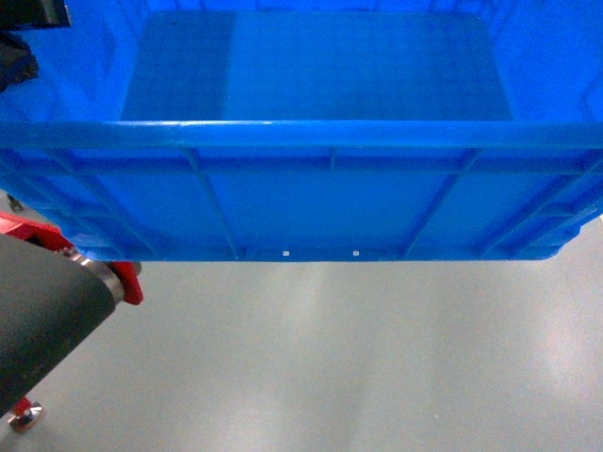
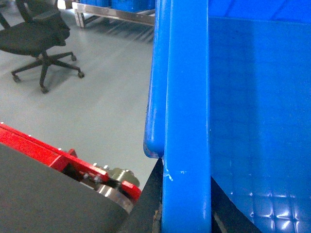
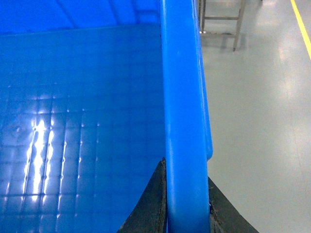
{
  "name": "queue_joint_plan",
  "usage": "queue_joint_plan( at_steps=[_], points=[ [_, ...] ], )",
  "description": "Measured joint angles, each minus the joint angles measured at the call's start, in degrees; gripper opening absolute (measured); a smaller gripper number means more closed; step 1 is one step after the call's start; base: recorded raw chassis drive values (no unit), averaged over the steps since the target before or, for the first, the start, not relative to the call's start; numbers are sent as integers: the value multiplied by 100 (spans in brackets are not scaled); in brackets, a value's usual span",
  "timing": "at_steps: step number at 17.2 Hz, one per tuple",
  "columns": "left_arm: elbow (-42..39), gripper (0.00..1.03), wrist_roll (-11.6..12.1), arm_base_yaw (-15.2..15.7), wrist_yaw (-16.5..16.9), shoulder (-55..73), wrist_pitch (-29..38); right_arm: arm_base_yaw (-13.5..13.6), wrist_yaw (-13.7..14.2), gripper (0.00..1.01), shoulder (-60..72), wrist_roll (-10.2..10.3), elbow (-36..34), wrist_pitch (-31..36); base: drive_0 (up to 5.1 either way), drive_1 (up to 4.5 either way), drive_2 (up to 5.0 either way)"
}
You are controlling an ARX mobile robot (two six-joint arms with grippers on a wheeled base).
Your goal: Place box next to blue box on left shelf
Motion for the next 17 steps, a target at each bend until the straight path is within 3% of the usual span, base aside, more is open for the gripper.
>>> queue_joint_plan(
  at_steps=[17],
  points=[
    [0,8,-2,0,0,0,0,0,0,10,0,-13,0,2,-166,-166,-166]
  ],
)
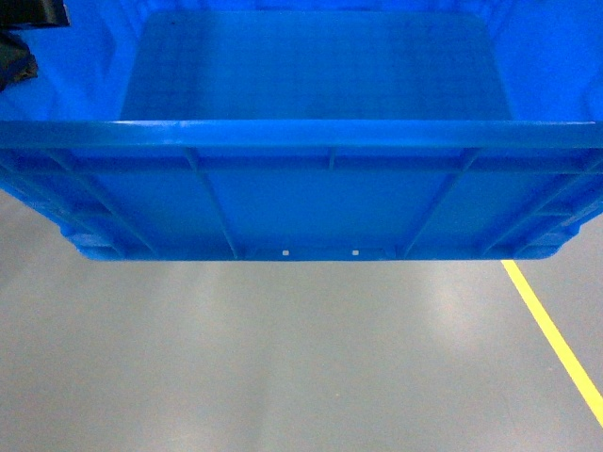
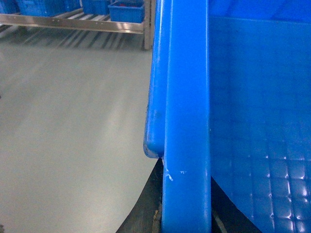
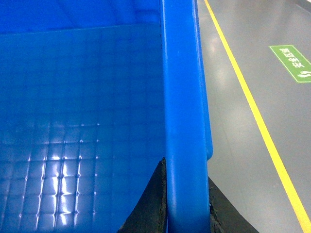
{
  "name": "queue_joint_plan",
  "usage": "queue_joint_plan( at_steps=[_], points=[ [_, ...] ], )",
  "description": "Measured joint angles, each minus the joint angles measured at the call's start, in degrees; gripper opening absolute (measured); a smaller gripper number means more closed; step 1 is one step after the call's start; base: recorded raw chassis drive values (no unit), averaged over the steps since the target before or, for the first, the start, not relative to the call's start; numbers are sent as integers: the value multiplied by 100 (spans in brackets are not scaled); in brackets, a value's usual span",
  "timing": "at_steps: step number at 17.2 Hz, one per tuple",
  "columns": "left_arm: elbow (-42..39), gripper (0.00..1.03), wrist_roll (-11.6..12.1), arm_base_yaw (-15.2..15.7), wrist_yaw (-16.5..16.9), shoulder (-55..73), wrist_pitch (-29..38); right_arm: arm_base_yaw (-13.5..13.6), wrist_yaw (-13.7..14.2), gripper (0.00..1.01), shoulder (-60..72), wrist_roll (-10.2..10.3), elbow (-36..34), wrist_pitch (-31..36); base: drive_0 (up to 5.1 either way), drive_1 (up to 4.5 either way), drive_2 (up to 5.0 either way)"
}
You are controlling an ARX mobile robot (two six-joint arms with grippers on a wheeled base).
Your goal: Place box next to blue box on left shelf
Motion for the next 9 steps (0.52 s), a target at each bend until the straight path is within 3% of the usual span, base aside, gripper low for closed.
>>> queue_joint_plan(
  at_steps=[2,9],
  points=[
    [0,8,2,0,-2,0,-2,0,0,10,0,-2,0,-2,-144,-144,-144],
    [-11,8,2,-2,-13,-42,0,0,-9,9,-44,-13,-2,0,8,422,-407]
  ],
)
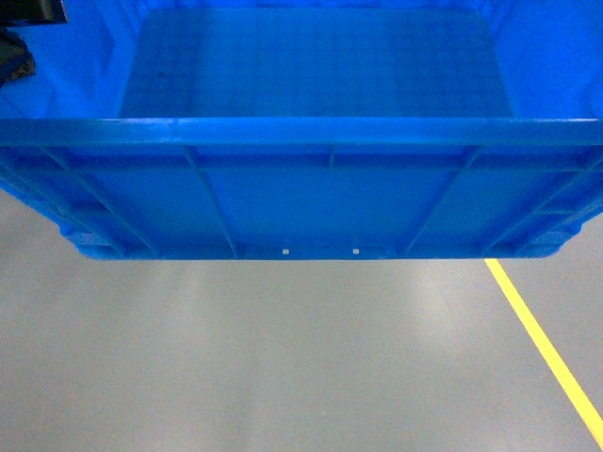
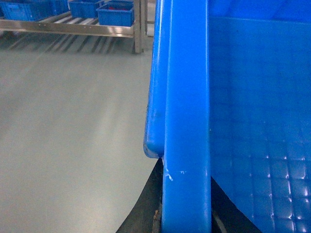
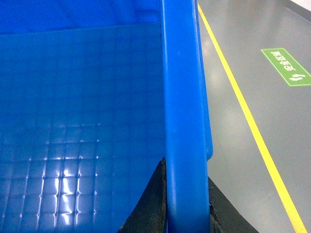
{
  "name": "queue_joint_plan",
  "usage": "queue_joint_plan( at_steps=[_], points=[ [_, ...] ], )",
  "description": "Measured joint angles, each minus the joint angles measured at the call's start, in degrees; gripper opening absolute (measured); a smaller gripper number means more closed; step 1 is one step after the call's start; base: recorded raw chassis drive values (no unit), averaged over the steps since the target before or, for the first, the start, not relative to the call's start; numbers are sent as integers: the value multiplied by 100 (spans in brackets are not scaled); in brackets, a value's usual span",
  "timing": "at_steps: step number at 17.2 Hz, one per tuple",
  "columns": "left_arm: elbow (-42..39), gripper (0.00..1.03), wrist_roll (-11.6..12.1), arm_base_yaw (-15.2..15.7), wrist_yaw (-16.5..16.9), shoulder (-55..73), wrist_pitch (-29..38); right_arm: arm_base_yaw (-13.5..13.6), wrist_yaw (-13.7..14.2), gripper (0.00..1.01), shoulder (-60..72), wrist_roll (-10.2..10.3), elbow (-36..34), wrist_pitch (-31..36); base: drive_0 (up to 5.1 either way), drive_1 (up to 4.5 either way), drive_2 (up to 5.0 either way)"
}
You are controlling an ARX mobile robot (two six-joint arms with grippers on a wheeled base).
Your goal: Place box next to blue box on left shelf
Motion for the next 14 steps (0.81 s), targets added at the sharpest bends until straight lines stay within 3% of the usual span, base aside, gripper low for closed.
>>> queue_joint_plan(
  at_steps=[14],
  points=[
    [0,8,0,4,2,0,-2,4,-4,9,2,-9,0,-4,10,425,-406]
  ],
)
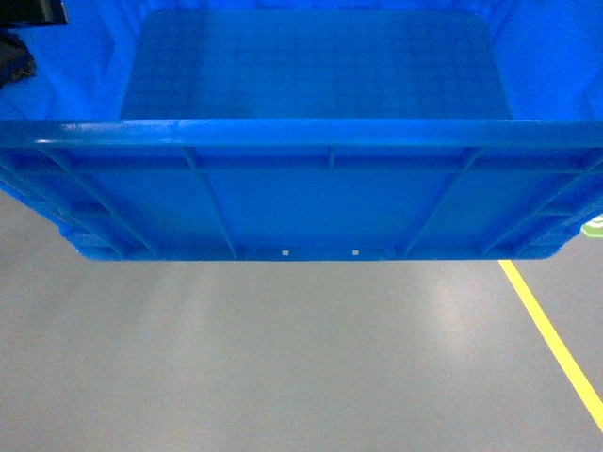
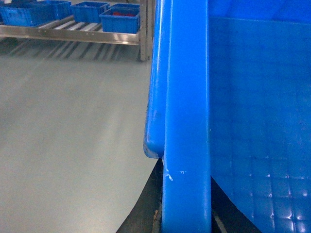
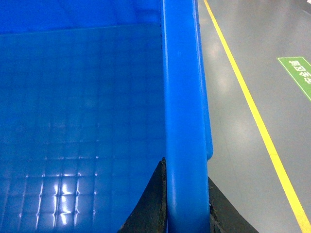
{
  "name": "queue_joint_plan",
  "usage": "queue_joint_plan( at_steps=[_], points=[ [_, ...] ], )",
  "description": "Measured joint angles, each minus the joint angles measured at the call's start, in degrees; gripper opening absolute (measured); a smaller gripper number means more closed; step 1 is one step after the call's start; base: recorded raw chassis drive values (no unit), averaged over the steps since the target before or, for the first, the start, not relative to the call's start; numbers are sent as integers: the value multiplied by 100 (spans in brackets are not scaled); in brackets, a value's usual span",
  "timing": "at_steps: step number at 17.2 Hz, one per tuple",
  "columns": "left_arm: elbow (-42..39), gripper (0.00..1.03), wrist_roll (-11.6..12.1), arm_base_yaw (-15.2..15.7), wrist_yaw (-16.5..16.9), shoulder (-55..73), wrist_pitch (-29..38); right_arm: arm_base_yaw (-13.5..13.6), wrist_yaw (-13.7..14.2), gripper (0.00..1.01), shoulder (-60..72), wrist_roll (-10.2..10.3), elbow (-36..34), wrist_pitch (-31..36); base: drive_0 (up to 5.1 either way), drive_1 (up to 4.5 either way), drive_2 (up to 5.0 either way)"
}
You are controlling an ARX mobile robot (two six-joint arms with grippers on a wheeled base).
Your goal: Place box next to blue box on left shelf
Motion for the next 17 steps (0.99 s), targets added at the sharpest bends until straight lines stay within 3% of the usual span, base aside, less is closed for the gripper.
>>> queue_joint_plan(
  at_steps=[17],
  points=[
    [0,8,2,0,0,0,0,-2,-2,9,9,-2,0,4,-1,427,-428]
  ],
)
